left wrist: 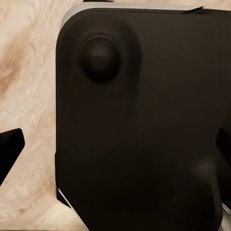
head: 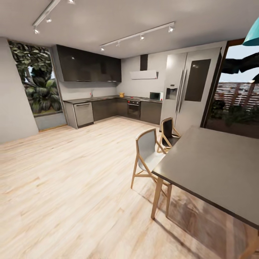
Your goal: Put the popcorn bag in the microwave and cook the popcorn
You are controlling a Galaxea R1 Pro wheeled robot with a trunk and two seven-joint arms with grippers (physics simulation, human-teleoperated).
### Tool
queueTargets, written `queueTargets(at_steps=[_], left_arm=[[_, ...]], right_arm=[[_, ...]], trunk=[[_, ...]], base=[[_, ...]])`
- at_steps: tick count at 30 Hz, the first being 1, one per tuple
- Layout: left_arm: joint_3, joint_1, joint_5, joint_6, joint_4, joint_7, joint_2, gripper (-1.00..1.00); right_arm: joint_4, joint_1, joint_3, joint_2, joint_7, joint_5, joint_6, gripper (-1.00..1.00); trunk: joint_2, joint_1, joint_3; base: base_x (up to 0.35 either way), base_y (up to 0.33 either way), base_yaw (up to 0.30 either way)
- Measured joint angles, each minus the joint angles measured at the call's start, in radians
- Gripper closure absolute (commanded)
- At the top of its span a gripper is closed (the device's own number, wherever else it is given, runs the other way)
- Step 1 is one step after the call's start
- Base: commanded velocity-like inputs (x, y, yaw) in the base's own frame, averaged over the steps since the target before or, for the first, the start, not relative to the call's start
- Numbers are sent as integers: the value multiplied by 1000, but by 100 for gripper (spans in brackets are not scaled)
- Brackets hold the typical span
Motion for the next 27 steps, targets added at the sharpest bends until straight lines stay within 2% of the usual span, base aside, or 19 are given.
queueTargets(at_steps=[27], left_arm=[[0, 0, 0, 0, 0, 0, 0, -100]], right_arm=[[0, 0, 0, 0, 0, 1, 0, -100]], trunk=[[0, 0, 0]], base=[[0, 0, 269]])
